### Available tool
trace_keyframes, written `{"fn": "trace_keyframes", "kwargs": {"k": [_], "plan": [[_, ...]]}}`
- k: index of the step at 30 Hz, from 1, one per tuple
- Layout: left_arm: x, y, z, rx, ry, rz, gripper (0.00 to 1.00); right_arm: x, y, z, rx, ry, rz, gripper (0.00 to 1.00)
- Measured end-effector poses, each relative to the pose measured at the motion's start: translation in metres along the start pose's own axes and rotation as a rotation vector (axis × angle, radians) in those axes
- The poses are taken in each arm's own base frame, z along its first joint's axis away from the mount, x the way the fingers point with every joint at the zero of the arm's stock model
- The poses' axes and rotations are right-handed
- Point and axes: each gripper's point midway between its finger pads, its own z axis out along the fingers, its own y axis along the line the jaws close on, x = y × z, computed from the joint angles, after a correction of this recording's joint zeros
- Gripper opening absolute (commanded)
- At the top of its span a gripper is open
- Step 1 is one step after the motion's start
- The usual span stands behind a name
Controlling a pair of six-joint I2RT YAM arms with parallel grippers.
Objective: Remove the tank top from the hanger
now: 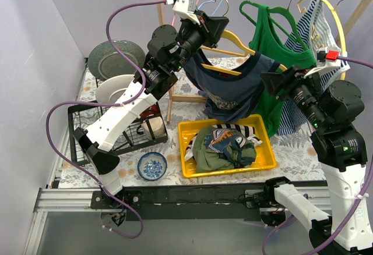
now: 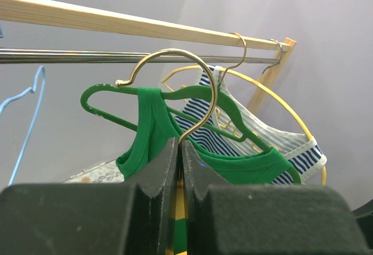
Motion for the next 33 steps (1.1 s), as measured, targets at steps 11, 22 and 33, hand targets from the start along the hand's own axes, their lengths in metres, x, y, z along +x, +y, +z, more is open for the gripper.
{"fn": "trace_keyframes", "kwargs": {"k": [11,22,33], "plan": [[0.003,-0.003,0.001,0.017,-0.004,-0.032,0.00,0.000,-0.003,0.009,0.005,0.002,-0.016,0.44],[-0.001,-0.002,0.002,0.011,-0.020,-0.016,0.00,-0.016,-0.003,0.012,0.008,-0.067,-0.037,0.01],[-0.009,0.021,0.004,-0.116,-0.048,0.040,0.00,-0.043,-0.019,-0.016,0.130,-0.193,-0.069,0.01]]}}
